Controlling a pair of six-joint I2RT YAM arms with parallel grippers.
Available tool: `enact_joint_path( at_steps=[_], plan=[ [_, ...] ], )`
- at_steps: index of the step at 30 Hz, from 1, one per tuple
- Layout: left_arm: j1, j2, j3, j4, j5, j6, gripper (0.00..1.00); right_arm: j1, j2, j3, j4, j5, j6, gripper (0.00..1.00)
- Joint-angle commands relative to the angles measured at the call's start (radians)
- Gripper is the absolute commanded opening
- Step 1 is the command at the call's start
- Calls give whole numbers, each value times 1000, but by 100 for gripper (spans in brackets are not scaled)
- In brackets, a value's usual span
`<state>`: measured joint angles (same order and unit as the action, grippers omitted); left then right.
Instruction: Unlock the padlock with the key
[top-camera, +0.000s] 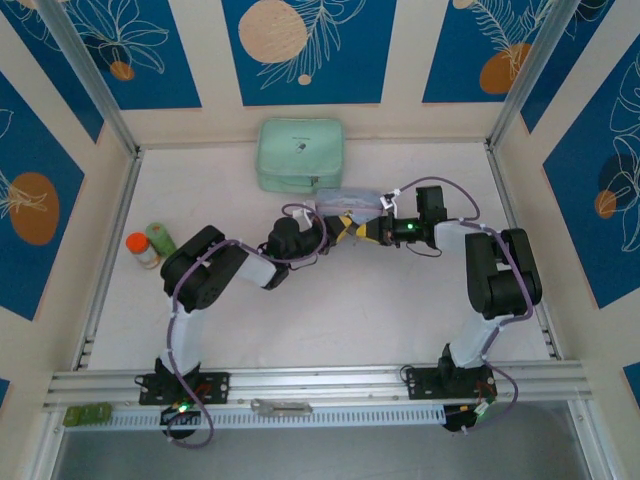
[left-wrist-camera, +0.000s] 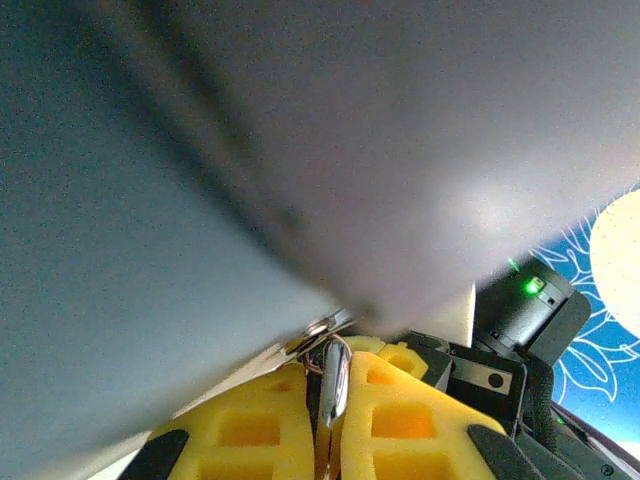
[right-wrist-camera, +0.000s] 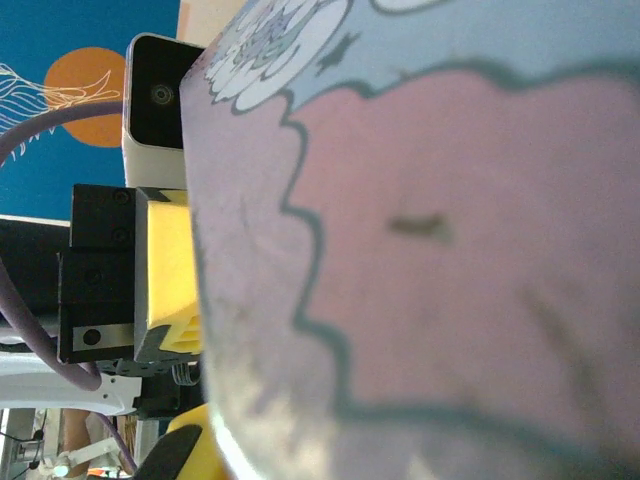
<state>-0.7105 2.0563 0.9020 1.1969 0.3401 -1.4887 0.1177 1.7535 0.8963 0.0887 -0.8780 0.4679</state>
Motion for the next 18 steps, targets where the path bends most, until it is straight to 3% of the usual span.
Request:
enact_joint_path(
  at_steps=[1,8,18],
  plan=[
    [-179,-75,72,212,488,-21,0,65,27,108,184,161,0,0],
    [-171,-81,46,211,454,-10,0,77,31,118,156,204,7,0],
    [-155,-90,9,155,382,16,0,120,-84,42,36,419,-64,0]
  ],
)
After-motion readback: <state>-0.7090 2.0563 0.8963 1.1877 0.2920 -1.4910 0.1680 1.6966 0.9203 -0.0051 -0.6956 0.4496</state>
